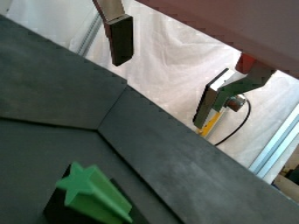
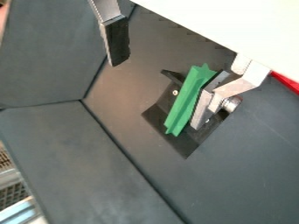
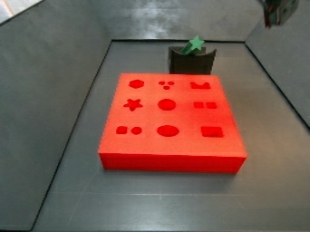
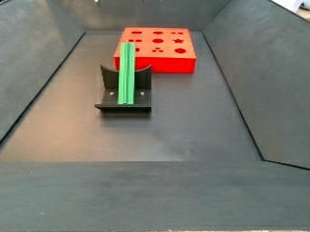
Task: Pick up the star object. Move up. Place the star object on the fixture. Regrasp the star object. Move to above the board. Insert the star object.
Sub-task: Regrasp the star object.
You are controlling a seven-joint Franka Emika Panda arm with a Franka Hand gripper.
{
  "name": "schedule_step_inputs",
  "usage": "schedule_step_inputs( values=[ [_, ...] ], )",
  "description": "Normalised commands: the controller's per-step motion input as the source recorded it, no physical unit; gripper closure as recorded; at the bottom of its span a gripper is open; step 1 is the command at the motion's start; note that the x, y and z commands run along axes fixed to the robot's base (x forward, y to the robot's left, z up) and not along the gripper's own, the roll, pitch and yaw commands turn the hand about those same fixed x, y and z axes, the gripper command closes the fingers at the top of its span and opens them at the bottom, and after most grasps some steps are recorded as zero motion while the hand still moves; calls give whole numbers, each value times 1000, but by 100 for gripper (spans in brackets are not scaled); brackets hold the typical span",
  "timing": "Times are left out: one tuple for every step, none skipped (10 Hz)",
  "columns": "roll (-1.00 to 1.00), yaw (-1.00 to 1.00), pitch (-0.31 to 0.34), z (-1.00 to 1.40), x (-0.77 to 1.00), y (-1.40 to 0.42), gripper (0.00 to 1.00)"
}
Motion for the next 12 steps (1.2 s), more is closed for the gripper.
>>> schedule_step_inputs(
  values=[
    [59, 55, -155, -1000, 51, 34, 0],
    [63, 26, -163, -1000, 54, 33, 0],
    [62, -17, -155, -1000, 54, 33, 0],
    [60, -35, -150, -1000, 55, 32, 0],
    [55, -68, -123, -1000, 54, 29, 0],
    [56, -78, -109, -1000, 54, 31, 0],
    [54, -82, -80, -1000, 54, 27, 0],
    [53, -81, -61, -921, 54, 21, 0],
    [53, -69, -34, -705, 50, 14, 0],
    [55, -61, -21, -595, 49, 12, 0],
    [54, -44, -7, -445, 54, 6, 0],
    [58, -26, 16, -243, 60, 2, 0]
  ],
)
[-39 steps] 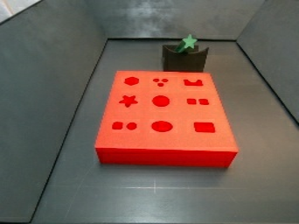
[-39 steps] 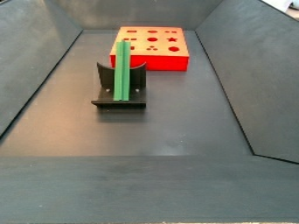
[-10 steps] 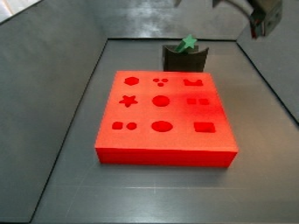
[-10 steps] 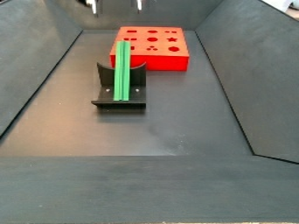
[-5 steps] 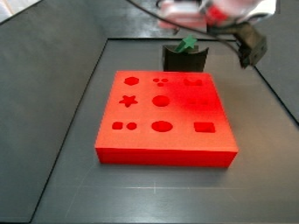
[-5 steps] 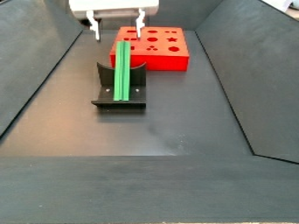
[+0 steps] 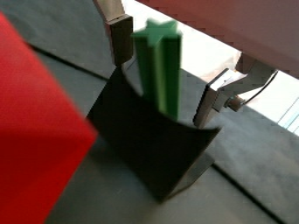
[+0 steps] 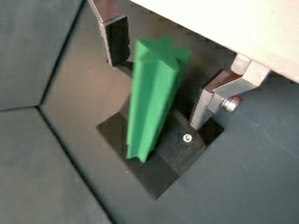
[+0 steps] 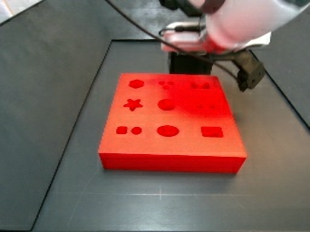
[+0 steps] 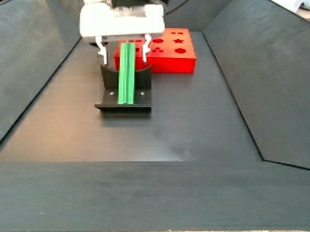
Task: Pick up the star object. Move up. Place the star object on the fixture. Regrasp the star object. Move to above the board. Insert the star object.
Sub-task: Regrasp the star object, then move to above the board.
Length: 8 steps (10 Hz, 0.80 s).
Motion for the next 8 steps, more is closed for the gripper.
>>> schedule_step_inputs(
  values=[
    [0, 0, 0, 0, 0, 0, 100],
    [-169, -264, -21, 1000, 96, -39, 100],
    [-168, -255, -10, 1000, 93, -38, 100],
    [-162, -232, 17, 1000, 85, -35, 100],
    [-151, -174, 71, 1000, 72, -29, 100],
    [-139, -135, 101, 1000, 67, -28, 100],
    [-115, -79, 136, 1000, 59, -25, 100],
    [-100, -53, 147, 1000, 55, -25, 100]
  ],
)
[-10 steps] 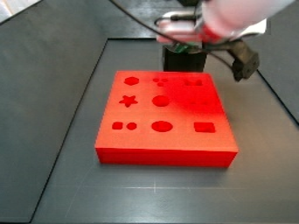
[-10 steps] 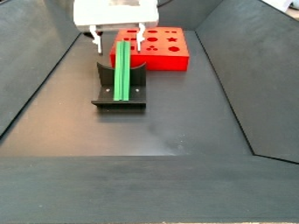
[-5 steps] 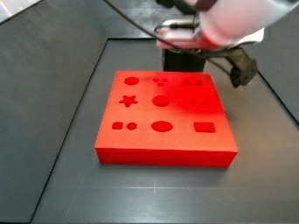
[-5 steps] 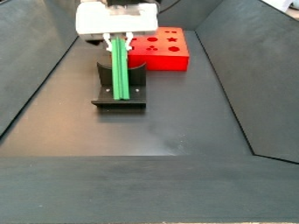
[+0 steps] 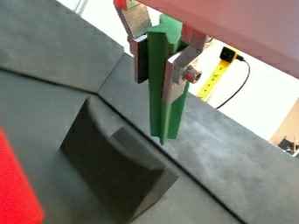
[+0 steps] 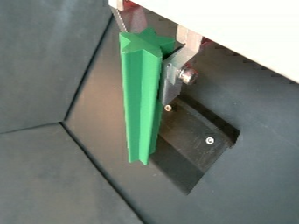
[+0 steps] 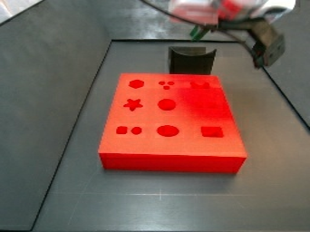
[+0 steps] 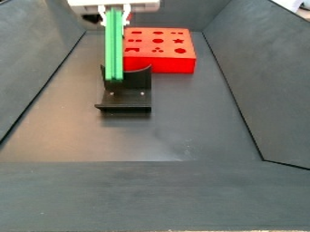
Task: Pick up the star object. Move up. Place the star object on the fixture. Regrasp the star object. Move to above the board. Insert the star object.
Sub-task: Move to above the board.
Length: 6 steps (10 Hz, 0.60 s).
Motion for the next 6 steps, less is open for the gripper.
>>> schedule_step_inputs(
  values=[
    [-69, -6, 159, 1000, 48, -24, 100],
    [-59, 22, 158, 1000, 47, -25, 100],
    [-47, 56, 162, 1000, 47, -24, 100],
    [-40, 74, 161, 1000, 48, -26, 100],
    [-34, 95, 152, 1000, 49, -26, 100],
    [-34, 102, 146, 1000, 52, -28, 100]
  ],
)
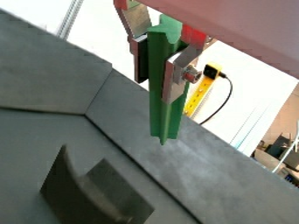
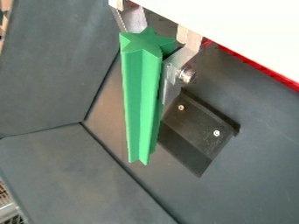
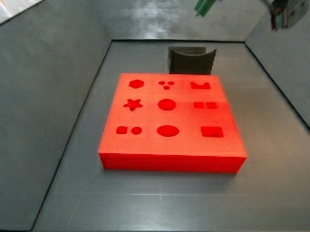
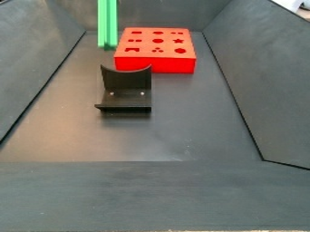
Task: Pick up the star object. Move up. Place the star object on the fixture. Regrasp the star object. Move to above the board. Insert the star object.
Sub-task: Move to above the board.
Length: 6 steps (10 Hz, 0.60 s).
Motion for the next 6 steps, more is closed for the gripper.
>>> schedule_step_inputs(
  values=[
    [-26, 115, 133, 1000, 53, -31, 100],
    [-29, 115, 124, 1000, 52, -32, 100],
    [-28, 114, 106, 1000, 54, -34, 100],
    [-30, 114, 96, 1000, 53, -36, 100],
    [-34, 107, 84, 818, 41, -28, 100],
    [-35, 102, 78, 709, 37, -25, 100]
  ],
)
